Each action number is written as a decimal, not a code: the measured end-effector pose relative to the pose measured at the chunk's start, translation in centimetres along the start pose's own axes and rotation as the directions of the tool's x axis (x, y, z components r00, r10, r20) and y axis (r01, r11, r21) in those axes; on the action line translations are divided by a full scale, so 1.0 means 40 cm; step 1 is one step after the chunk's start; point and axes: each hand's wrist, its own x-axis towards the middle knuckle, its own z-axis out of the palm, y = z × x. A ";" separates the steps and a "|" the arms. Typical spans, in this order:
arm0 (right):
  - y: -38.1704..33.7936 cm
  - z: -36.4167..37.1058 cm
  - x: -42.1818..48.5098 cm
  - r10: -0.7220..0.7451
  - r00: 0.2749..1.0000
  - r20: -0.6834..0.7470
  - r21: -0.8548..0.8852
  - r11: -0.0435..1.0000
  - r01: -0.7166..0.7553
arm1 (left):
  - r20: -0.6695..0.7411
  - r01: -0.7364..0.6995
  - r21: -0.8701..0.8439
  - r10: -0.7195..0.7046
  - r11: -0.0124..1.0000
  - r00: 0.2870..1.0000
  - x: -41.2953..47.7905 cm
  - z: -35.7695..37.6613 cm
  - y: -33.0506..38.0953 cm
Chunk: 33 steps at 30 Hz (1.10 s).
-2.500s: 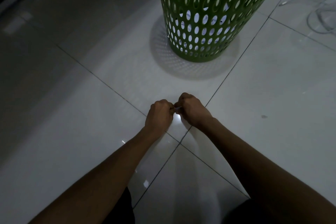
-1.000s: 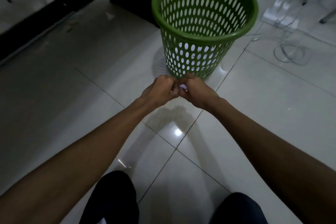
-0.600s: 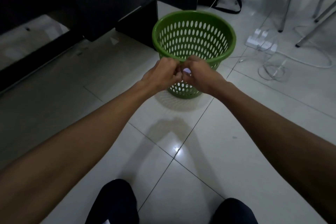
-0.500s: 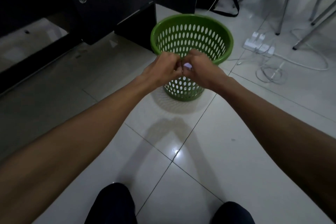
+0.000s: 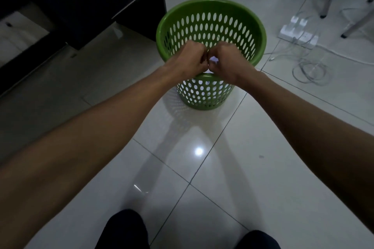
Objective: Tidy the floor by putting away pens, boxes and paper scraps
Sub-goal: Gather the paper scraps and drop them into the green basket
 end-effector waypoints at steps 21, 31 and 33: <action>0.044 0.026 0.032 0.213 0.977 0.012 0.128 0.969 -0.213 | -0.047 0.243 -0.154 -0.252 0.958 0.967 0.070 0.040 -0.032; 0.022 0.028 0.012 0.115 0.986 -0.123 0.027 0.993 -0.112 | -0.077 0.235 -0.151 -0.249 0.960 0.965 0.034 0.017 -0.020; 0.018 0.028 0.004 0.107 0.983 -0.152 0.010 0.994 -0.107 | -0.100 0.218 -0.167 -0.237 0.961 0.966 0.014 0.008 -0.013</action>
